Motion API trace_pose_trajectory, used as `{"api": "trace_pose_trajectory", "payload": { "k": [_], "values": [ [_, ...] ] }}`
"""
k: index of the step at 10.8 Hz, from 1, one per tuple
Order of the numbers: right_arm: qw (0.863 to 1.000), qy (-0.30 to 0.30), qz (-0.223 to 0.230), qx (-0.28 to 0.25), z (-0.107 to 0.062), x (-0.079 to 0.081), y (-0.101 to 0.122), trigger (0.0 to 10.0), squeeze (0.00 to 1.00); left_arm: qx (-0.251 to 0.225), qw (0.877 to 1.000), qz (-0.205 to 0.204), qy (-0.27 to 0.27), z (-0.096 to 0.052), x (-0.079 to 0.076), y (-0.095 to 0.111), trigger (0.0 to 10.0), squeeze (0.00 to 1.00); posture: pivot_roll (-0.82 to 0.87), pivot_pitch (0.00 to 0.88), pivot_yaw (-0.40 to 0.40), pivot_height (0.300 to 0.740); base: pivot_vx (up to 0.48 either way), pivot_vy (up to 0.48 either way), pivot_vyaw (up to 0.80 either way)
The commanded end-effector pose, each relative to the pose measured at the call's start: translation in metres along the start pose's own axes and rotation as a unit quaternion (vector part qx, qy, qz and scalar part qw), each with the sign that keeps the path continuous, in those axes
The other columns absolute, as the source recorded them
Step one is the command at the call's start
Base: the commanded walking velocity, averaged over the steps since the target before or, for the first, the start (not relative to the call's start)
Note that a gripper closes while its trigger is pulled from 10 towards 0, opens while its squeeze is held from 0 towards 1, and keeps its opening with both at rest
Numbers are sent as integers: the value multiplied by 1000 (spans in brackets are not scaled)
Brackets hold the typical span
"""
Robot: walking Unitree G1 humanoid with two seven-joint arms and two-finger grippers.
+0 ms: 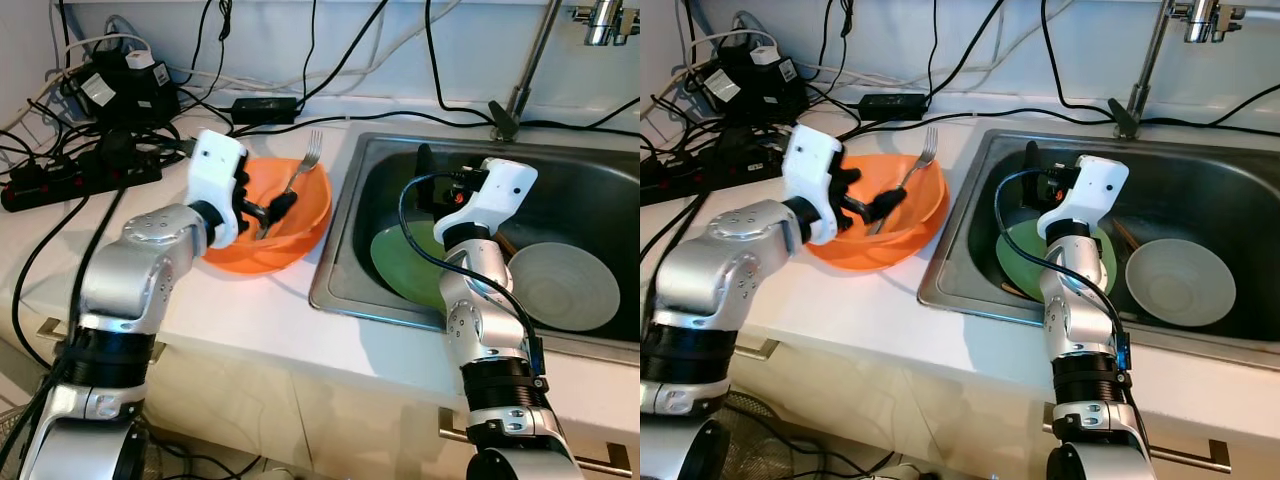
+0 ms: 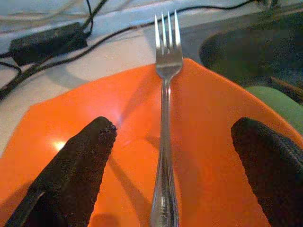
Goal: Kitchen organization
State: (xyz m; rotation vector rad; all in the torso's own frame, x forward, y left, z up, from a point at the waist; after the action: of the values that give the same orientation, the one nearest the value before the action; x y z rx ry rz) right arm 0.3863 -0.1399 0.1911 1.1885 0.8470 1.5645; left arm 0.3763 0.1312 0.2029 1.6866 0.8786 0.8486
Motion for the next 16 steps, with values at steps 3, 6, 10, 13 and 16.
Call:
{"api": "trace_pose_trajectory", "payload": {
  "k": [3,6,10,13,16],
  "values": [
    [1000,2,1,8,-3,2,-6,10000,0,-1,1000,-6,1,19,-2,-2,10000,0,76,0,103,740,0,0,0],
    [1000,8,-6,3,5,3,-1,10000,0,-11,1000,-20,3,37,-5,2,10000,0,64,0,88,740,0,0,0],
    [1000,12,-6,-1,10,3,2,10000,0,11,999,-44,18,50,-1,-11,8471,0,64,0,79,740,0,0,0],
    [1000,13,-6,-1,9,3,1,10000,0,11,998,-50,26,54,2,-14,0,0,60,0,78,740,0,0,0],
    [1000,13,-7,-2,10,2,2,10000,0,3,998,-50,29,58,0,-11,0,0,54,0,78,740,0,0,0]
  ]
}}
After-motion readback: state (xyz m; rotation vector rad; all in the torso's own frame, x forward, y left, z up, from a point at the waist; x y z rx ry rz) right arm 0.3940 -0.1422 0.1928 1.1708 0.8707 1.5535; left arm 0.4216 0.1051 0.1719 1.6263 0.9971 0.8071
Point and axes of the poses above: a point about 5 cm out from each wrist's last joint towards the gripper, its own z axis pointing out of the wrist towards the gripper, its own y axis along the axis of the wrist's last joint, x = y × z, the point moved 4 cm from there along z, pointing out of the wrist towards the gripper, and after that the axes turned 4 degrees about z, right-handed, at the moved point
